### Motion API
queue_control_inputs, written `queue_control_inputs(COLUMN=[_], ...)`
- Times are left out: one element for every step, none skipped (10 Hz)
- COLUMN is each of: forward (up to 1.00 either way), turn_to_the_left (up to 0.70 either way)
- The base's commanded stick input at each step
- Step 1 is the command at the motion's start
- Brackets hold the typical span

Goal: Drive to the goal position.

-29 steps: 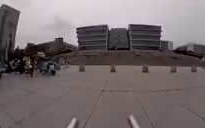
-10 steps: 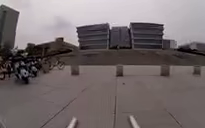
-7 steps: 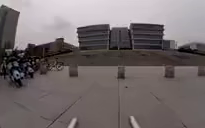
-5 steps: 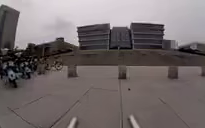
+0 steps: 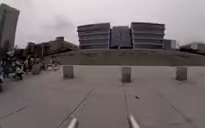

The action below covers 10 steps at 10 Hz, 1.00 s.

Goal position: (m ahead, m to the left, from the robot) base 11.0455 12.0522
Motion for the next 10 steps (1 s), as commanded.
queue_control_inputs(forward=[1.00, 1.00, 1.00, 1.00, 1.00, 1.00, 1.00, 1.00, 1.00, 1.00], turn_to_the_left=[0.00, 0.00, 0.00, 0.00, 0.00, 0.00, 0.00, 0.00, 0.00, 0.00])
